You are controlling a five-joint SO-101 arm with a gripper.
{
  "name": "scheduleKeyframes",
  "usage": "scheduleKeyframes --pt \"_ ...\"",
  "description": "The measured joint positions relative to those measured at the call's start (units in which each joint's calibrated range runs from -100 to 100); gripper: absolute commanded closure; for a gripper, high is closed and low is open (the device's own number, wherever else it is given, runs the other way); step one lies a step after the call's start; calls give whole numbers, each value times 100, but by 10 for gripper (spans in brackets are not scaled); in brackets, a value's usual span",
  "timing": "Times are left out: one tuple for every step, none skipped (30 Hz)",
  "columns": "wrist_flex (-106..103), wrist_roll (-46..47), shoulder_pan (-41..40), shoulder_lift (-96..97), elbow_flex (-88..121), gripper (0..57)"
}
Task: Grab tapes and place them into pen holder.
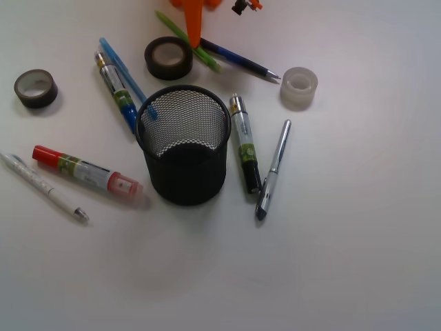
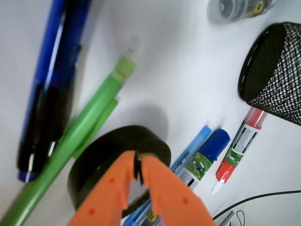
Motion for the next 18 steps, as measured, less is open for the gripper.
scheduleKeyframes --pt "0 0 0 0 0 255" --pt "-78 39 15 0 54 255" --pt "-328 156 30 0 252 255" --pt "-752 278 52 35 413 255" --pt "-1330 278 81 9 422 255" --pt "-1927 274 89 -61 449 255" --pt "-2376 322 89 26 458 255" --pt "-2635 322 89 26 458 254" --pt "-2782 322 89 9 458 253" --pt "-2868 322 89 9 458 251" --pt "-2929 327 89 9 458 250" --pt "-2972 327 89 9 458 250" --pt "-2989 327 89 9 458 250" --pt "-3015 327 89 9 449 250" --pt "-3024 322 89 9 449 250" --pt "-3024 303 89 9 350 250" --pt "-3015 269 111 9 207 250" --pt "-2946 249 200 9 -27 250"
